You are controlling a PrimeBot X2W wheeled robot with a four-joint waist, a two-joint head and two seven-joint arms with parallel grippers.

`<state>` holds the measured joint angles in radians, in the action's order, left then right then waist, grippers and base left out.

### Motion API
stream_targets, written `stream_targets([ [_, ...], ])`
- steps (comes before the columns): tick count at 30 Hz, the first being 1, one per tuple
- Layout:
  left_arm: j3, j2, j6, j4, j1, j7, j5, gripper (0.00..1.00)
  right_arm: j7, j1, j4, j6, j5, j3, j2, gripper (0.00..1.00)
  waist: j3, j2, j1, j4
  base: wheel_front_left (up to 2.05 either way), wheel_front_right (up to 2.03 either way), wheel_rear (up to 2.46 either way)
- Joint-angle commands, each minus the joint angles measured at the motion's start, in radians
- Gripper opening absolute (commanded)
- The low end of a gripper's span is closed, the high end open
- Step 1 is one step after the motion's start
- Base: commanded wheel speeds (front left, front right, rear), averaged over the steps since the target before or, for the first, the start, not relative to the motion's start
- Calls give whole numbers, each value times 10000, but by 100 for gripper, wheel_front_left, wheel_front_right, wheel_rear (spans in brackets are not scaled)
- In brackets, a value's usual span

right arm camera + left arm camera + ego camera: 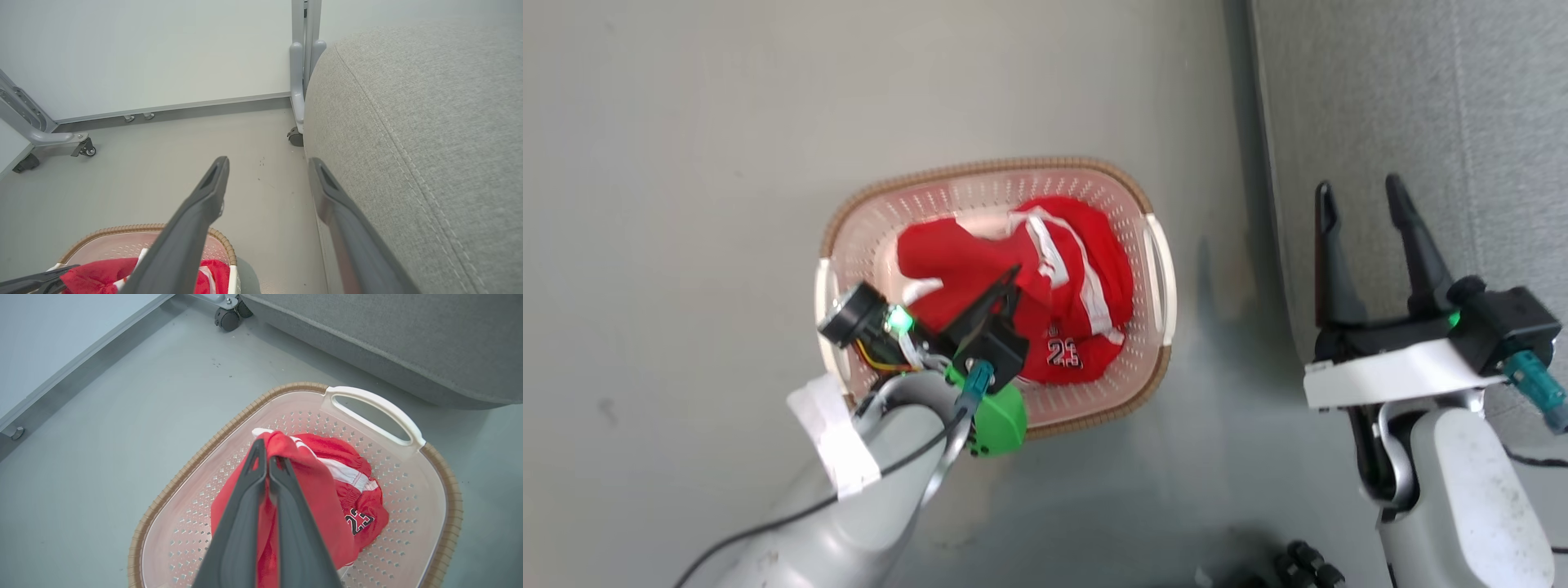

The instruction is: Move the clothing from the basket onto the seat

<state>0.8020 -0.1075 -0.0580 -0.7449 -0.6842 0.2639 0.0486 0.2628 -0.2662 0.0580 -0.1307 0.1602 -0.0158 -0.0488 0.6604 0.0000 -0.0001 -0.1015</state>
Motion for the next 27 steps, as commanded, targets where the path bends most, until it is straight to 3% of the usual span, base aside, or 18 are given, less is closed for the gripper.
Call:
stream_targets([
  [1, -108, -56, -45, 239, 433, 6, 117, 0, 31, 297, 99, -1, -42, -61, -30, 100, -1775, 0, 1, 424, 0, 0, 0],
  [11, -1226, -154, -404, 3060, 2594, 10, 674, 0, 31, 1500, 566, -1, -105, -332, -30, 100, -4484, 0, 1, 737, 0, 0, 0],
  [17, -2114, -94, -125, 5140, 3632, 8, 647, 0, 31, 2023, 755, -1, -81, -560, -30, 100, -5503, 0, 1, 784, 0, 0, 0],
  [27, -3222, 240, 235, 6803, 4307, 7, 344, 0, 31, 2481, 876, -1, 212, -1144, -27, 100, -6242, 0, 1, 624, 0, 0, 0],
])
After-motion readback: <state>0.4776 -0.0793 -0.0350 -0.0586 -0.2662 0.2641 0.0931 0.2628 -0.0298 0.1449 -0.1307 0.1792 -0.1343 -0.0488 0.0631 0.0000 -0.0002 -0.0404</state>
